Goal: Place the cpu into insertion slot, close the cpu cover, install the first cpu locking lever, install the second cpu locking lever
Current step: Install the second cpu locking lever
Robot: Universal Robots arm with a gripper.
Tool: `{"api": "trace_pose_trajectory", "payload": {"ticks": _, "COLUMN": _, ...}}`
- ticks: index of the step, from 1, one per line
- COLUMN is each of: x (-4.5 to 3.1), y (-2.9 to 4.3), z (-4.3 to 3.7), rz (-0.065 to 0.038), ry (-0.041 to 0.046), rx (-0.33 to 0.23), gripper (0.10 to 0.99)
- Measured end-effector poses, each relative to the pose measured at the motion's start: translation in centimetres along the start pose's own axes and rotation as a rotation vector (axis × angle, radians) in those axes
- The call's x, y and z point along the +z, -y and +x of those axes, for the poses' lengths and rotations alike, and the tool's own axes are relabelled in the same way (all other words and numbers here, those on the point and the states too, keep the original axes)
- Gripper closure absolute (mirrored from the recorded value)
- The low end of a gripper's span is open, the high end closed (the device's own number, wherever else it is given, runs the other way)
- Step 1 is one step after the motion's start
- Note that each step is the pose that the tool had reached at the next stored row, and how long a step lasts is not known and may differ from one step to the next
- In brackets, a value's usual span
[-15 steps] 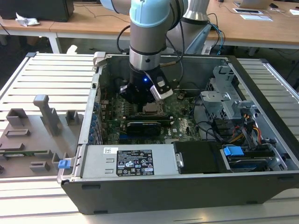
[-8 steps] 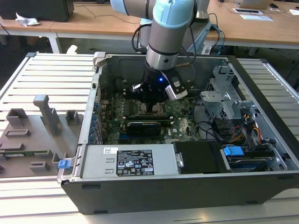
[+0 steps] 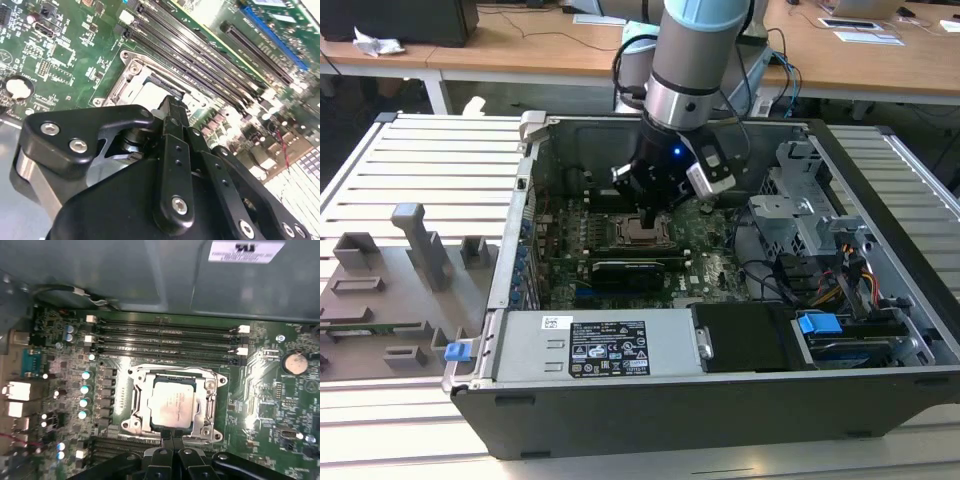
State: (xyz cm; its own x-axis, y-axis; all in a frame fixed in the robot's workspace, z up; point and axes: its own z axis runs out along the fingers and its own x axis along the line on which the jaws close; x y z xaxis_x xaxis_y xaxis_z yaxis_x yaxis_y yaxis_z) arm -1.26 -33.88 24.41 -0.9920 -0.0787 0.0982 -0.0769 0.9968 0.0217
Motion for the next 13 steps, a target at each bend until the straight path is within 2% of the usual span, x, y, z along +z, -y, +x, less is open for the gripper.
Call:
{"api": "trace_pose_trajectory", "payload": {"ticks": 6, "x": -1.41, "y": -0.04, "z": 0.14, "rz": 0.005, "ry": -0.0004, "rx": 0.000, "gripper": 0.980}}
{"api": "trace_pose_trajectory", "payload": {"ticks": 13, "x": -1.47, "y": -0.04, "z": 0.15, "rz": 0.005, "ry": -0.0004, "rx": 0.000, "gripper": 0.980}}
